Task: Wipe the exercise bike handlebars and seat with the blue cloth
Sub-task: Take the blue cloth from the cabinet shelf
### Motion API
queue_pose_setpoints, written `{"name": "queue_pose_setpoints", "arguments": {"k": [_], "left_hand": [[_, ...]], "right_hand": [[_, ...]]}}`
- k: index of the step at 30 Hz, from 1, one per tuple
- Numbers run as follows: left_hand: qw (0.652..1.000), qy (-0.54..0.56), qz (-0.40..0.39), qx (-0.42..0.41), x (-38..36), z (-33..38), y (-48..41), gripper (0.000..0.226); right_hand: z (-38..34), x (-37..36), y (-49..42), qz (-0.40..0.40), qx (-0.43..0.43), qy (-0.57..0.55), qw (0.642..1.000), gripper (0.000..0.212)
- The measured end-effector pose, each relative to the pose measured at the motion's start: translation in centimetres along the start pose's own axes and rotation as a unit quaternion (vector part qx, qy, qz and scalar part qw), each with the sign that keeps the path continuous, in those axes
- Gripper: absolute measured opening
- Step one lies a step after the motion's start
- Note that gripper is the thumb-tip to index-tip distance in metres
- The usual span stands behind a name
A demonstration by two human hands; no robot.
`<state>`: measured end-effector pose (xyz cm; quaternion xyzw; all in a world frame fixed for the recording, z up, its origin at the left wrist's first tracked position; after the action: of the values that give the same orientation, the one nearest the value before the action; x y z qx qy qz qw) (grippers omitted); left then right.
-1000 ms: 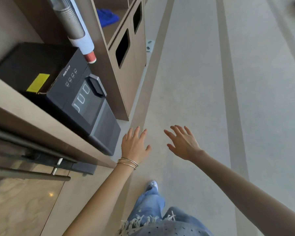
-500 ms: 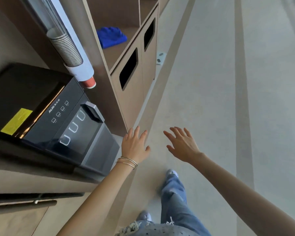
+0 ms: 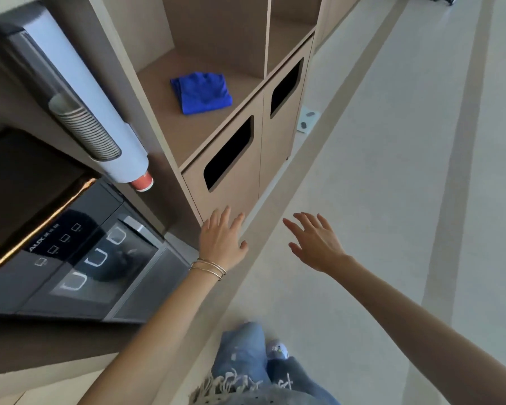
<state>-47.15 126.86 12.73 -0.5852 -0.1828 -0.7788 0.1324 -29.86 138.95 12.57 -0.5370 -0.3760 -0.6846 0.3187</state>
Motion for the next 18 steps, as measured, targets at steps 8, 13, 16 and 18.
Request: {"name": "queue_pose_setpoints", "arguments": {"k": [8,13,16,18], "left_hand": [[0.998,-0.008,0.044,0.035,3.0,-3.2,-10.4,0.068],[0.998,-0.011,0.058,0.036,5.0,-5.3,-16.0,0.068],[0.996,0.003,0.072,0.054,6.3,-6.2,-19.5,0.067],[0.995,0.011,0.078,0.068,6.9,-6.6,-21.4,0.067]], "right_hand": [[2.9,2.8,-12.9,0.042,0.043,-0.003,0.998,0.06],[3.8,4.7,-20.2,0.054,0.058,-0.009,0.997,0.059],[4.2,5.6,-23.7,0.067,0.064,-0.007,0.996,0.057],[4.4,5.9,-25.7,0.069,0.075,0.002,0.995,0.056]]}}
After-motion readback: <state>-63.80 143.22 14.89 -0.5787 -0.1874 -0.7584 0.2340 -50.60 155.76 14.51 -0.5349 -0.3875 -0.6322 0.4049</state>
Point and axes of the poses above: each hand's wrist, its own y-axis away from the middle knuckle, its own x-axis out of the back of the hand, z = x × y, the point moved 3 cm from there along -y, towards the middle knuckle, and after that the axes turned 10 degrees about y, right-handed, at the moved point
